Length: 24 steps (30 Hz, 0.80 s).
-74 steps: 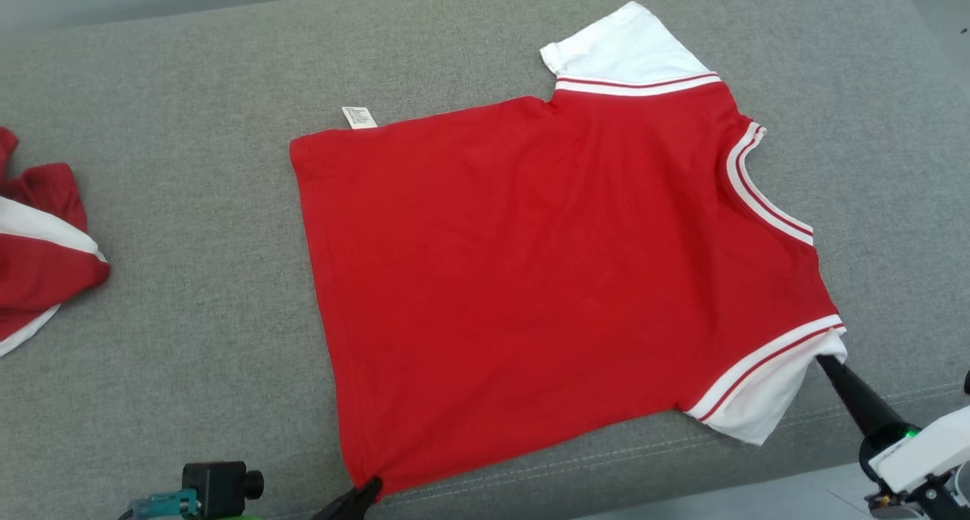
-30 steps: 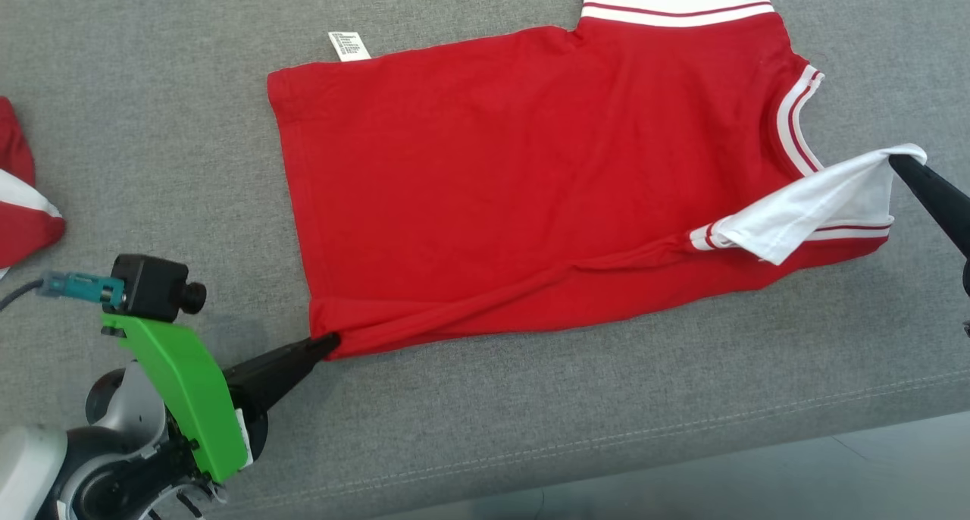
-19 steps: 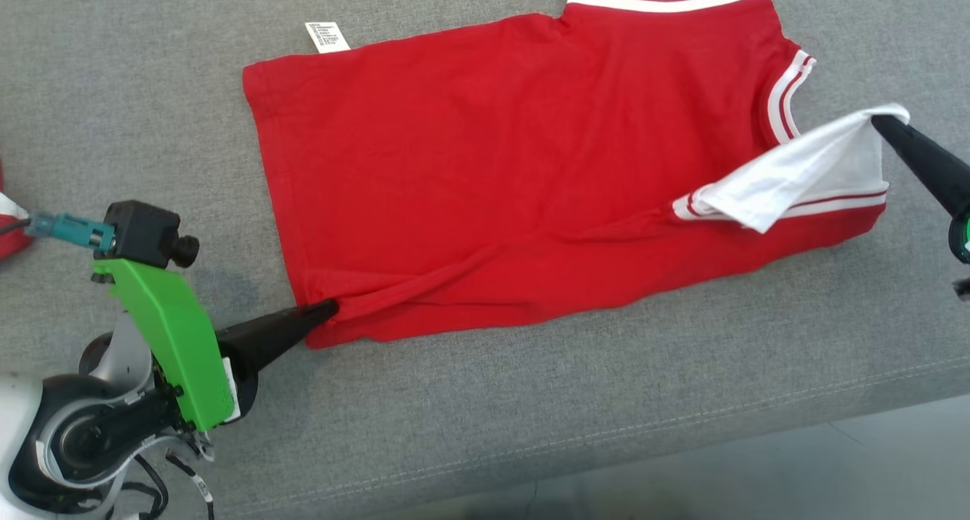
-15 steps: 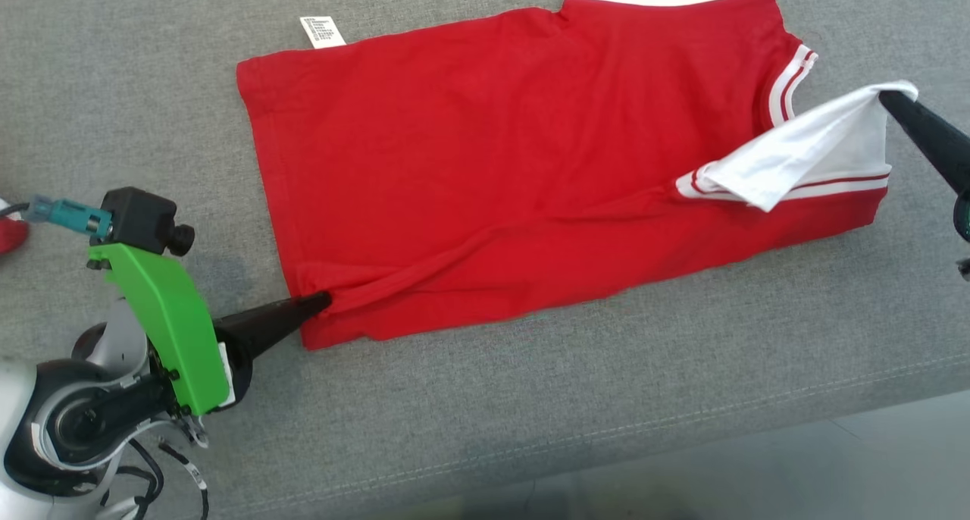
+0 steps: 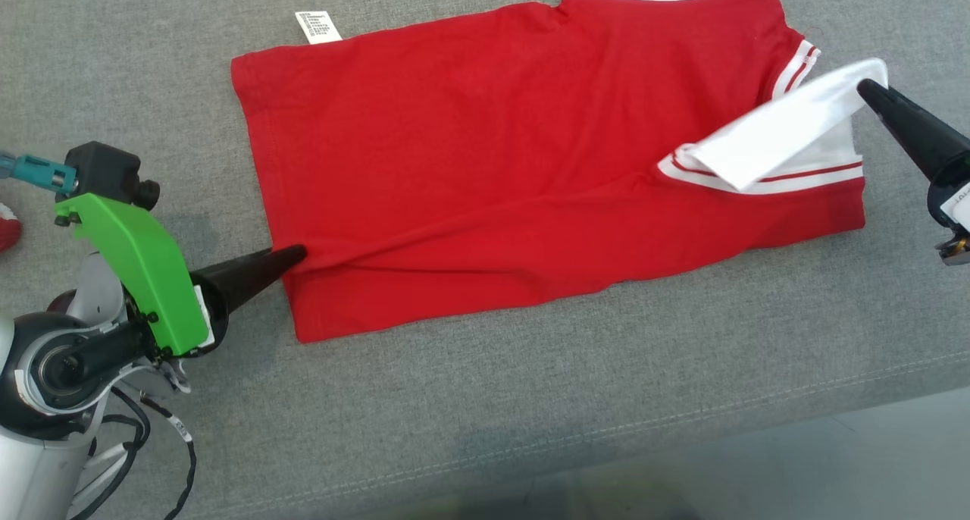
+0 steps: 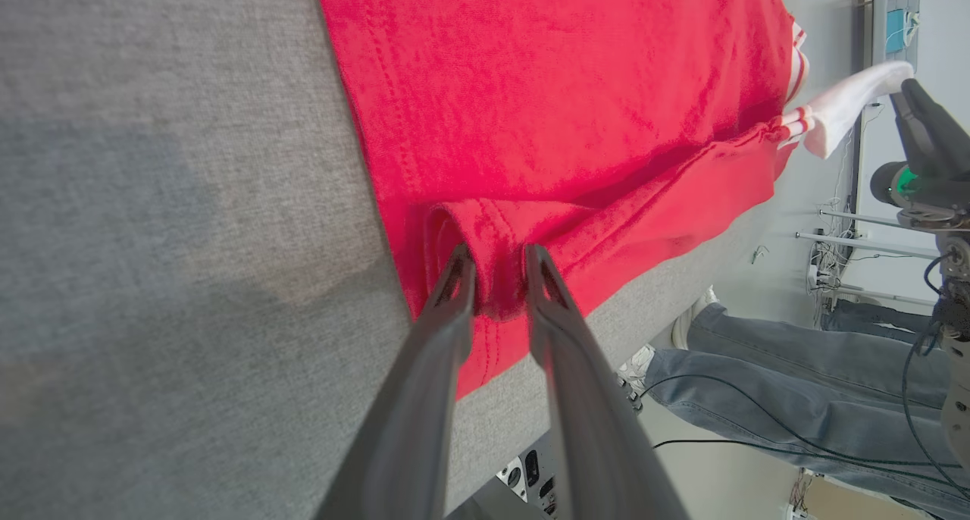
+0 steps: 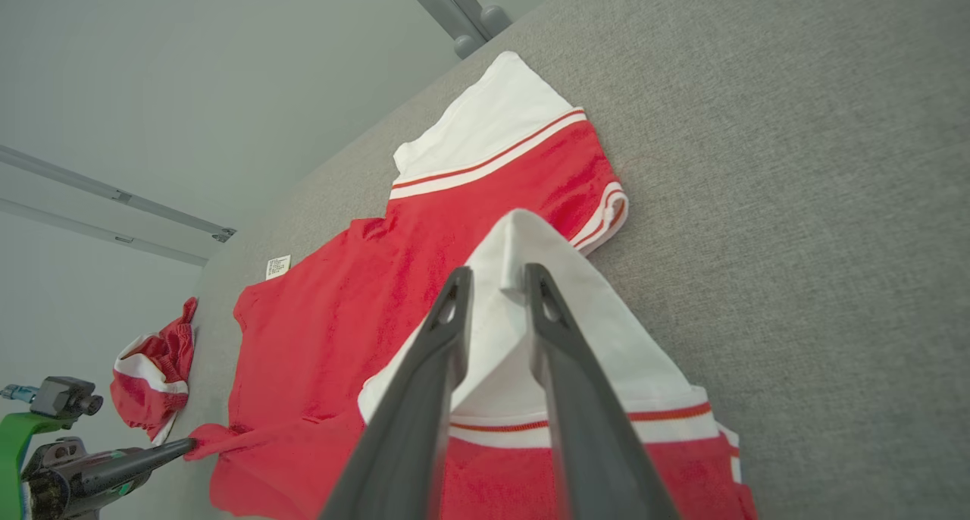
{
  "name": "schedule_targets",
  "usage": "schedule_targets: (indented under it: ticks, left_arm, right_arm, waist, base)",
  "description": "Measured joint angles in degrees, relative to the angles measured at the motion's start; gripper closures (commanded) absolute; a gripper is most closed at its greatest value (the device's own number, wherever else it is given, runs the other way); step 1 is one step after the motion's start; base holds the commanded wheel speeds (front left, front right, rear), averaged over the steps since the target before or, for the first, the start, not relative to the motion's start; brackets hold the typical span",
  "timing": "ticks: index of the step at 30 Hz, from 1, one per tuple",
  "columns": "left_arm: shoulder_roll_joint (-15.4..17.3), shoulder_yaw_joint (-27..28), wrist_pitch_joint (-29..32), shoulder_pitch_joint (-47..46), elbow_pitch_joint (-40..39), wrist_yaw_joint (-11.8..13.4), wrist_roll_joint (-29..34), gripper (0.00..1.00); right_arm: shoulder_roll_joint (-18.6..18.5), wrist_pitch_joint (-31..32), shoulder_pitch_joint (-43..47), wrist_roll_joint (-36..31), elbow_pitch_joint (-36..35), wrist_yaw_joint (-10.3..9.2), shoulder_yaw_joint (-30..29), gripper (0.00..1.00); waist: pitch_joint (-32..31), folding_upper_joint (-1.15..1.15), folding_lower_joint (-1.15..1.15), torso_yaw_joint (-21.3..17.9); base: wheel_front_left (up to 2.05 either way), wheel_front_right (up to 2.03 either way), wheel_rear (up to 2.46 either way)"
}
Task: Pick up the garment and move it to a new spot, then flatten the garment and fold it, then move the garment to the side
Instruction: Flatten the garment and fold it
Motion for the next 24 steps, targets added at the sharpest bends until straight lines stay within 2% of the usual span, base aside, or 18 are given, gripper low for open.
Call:
schedule_targets:
  ticks: [9, 14, 18, 24]
  left_arm:
    - [-2.3, 2.0, -3.3, -0.9, 3.6, 0.0, 0.9, 0.00]
    - [-2.3, 4.1, -7.3, -0.6, 2.0, 0.0, 3.2, 0.00]
    - [-3.0, 4.6, -10.5, 3.5, 0.5, 0.0, 3.9, 0.00]
    - [-6.4, 2.9, -13.8, 12.0, 0.4, 0.0, 3.9, 0.00]
  right_arm:
    - [0.7, -4.9, -2.3, -5.3, 3.8, -0.21, -0.1, 0.00]
    - [0.6, -6.6, -1.7, -8.0, 4.1, 1.10, 0.9, 0.00]
    - [-0.2, -7.8, 2.5, -9.4, 4.6, 1.11, 1.7, 0.00]
    - [-2.2, -8.5, 9.9, -11.5, 7.2, 1.09, 3.0, 0.00]
  waist:
    - [-0.6, 0.00, 0.00, 0.0]
    - [-1.9, 0.00, 0.00, 0.0]
    - [-3.0, 0.00, 0.00, 0.0]
    - [-4.3, 0.00, 0.00, 1.0]
  base:
    - [0.00, 0.00, 0.00]
    - [0.00, 0.00, 0.00]
    - [0.00, 0.00, 0.00]
    - [0.00, 0.00, 0.00]
